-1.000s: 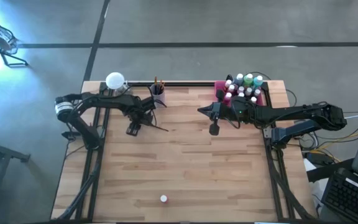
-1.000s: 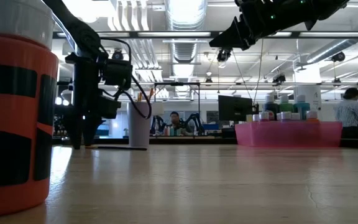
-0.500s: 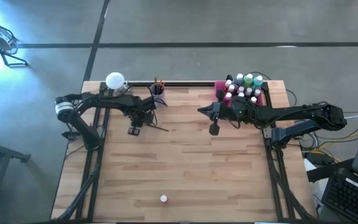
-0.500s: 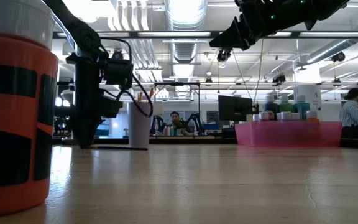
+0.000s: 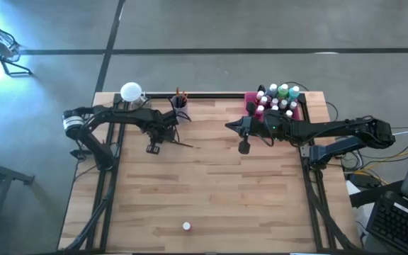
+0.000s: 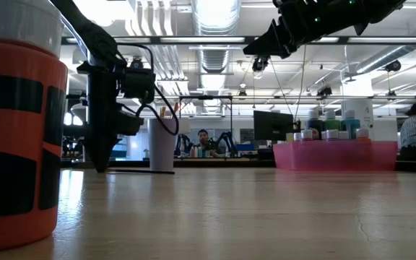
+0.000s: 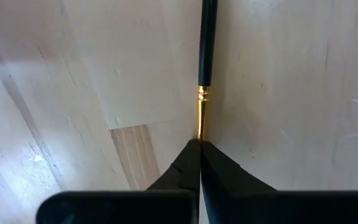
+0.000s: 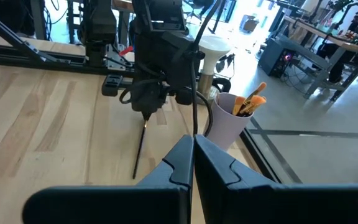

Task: Pick & Place Paint Supplies
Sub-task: Put the gold black paint brush into the purple cup

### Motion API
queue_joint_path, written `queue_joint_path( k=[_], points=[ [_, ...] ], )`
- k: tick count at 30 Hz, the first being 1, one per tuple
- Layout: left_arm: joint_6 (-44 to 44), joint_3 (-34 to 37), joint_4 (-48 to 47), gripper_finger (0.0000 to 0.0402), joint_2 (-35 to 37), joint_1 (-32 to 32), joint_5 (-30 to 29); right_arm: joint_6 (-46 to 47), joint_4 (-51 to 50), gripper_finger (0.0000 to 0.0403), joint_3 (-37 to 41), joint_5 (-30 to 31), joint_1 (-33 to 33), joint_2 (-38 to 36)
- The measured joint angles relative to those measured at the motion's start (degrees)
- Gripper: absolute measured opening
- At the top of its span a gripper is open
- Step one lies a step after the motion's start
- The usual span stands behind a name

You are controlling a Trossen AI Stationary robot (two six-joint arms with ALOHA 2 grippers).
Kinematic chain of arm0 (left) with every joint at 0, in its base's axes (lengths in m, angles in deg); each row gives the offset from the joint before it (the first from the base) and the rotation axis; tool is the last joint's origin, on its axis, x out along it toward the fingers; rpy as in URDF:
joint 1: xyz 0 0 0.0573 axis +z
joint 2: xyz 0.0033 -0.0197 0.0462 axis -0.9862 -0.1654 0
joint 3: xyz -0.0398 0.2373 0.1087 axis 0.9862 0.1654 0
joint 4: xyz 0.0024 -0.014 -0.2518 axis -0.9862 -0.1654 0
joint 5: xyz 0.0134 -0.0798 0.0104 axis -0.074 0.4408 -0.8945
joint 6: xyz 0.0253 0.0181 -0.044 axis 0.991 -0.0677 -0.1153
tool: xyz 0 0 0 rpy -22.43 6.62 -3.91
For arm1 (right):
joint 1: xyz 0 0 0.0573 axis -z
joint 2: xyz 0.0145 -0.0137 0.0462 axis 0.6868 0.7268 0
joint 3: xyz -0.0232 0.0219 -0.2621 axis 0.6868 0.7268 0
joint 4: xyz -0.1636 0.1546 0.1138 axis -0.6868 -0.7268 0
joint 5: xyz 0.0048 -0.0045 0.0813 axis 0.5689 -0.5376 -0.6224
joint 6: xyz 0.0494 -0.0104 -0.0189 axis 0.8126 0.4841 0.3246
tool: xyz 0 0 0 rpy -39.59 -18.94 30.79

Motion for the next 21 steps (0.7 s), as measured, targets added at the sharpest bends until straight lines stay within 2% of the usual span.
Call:
queue_joint_path(
  k=[7,14,18,21],
  points=[
    [-1.9,-0.7,-0.6,0.0002,4.2,-1.6,-2.1,0.1,0.0,0.0008,0.0,0.0,0.0,0.0],
    [-2.2,-3.4,-2.4,0.0001,9.9,-4.8,-8.9,0.2,0.0,0.0008,0.0,0.0,0.0,0.0],
    [-1.8,-5.0,-3.7,0.0001,11.5,-6.1,-9.2,0.2,0.0,0.0008,0.0,0.0,0.0,0.0],
    [0.0,-6.4,-4.6,0.0000,12.5,-7.1,-13.6,0.2,-0.1,0.0008,0.0,0.0,0.0,0.0]
  ],
)
